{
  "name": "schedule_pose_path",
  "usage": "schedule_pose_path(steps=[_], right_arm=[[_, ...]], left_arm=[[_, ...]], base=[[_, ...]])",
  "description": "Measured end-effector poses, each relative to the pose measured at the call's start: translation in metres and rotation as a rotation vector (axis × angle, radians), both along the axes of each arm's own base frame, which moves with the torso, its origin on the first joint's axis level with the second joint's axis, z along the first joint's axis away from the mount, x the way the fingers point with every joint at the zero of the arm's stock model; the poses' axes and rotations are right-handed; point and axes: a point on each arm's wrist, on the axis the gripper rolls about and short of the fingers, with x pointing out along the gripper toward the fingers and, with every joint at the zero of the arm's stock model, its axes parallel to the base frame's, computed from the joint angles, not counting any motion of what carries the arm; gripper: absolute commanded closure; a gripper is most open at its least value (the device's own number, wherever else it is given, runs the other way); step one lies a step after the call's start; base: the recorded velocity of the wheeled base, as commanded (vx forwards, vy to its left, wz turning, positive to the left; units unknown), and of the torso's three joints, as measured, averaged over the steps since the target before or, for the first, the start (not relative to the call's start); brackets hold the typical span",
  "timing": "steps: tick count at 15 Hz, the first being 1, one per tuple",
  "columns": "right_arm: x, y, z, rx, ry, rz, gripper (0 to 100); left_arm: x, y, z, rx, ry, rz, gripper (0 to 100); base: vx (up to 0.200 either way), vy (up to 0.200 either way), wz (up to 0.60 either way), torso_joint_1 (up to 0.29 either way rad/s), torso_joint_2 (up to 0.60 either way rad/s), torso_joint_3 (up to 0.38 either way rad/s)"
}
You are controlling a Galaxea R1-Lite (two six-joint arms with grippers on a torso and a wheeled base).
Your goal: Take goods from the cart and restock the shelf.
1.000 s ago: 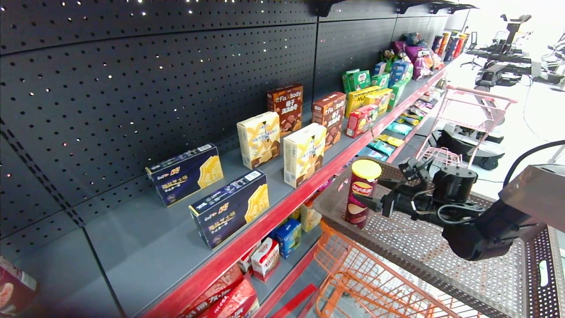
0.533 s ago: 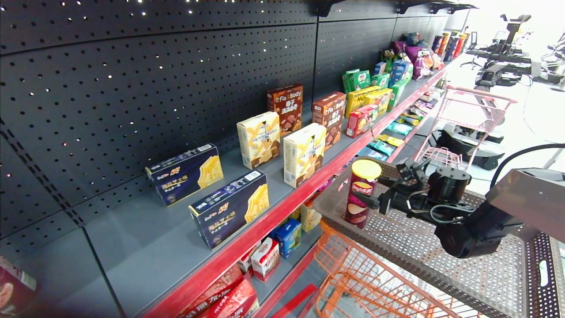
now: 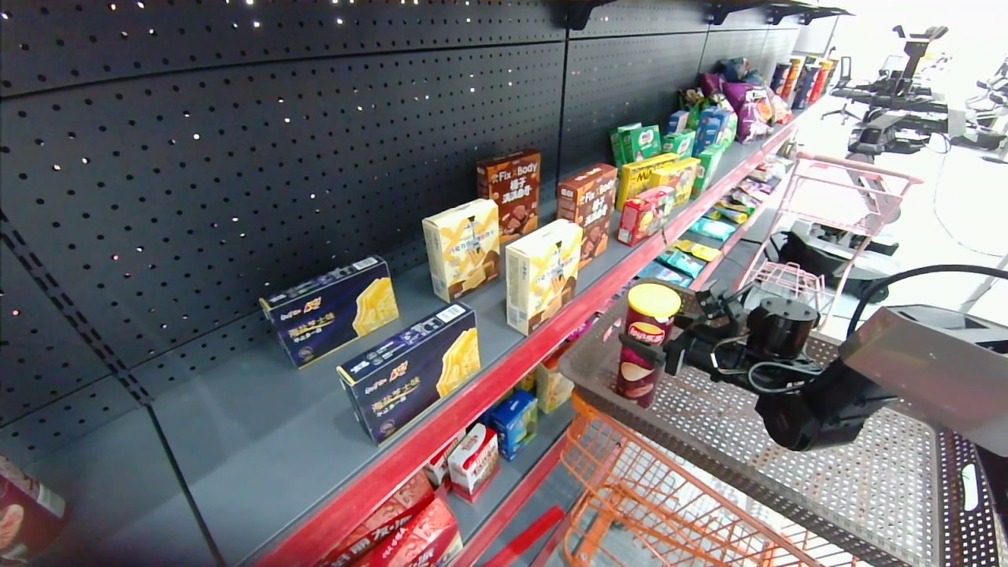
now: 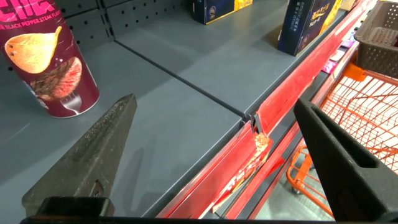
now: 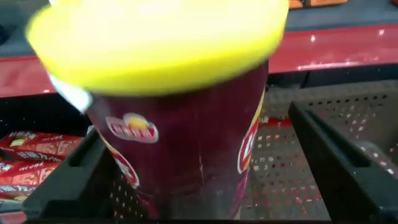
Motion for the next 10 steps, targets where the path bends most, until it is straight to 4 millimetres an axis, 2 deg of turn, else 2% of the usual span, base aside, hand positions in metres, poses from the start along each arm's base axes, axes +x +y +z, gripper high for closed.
schedule_pose_path(steps=[10], right_arm=[[-0.004, 0.005, -0.036, -0.006, 0.050, 0.010, 0]], left_arm=[[0.000, 0.000, 0.000, 0.000, 0.000, 0.000, 0]], base=[[0.000, 0.000, 0.00, 0.000, 0.00, 0.000]])
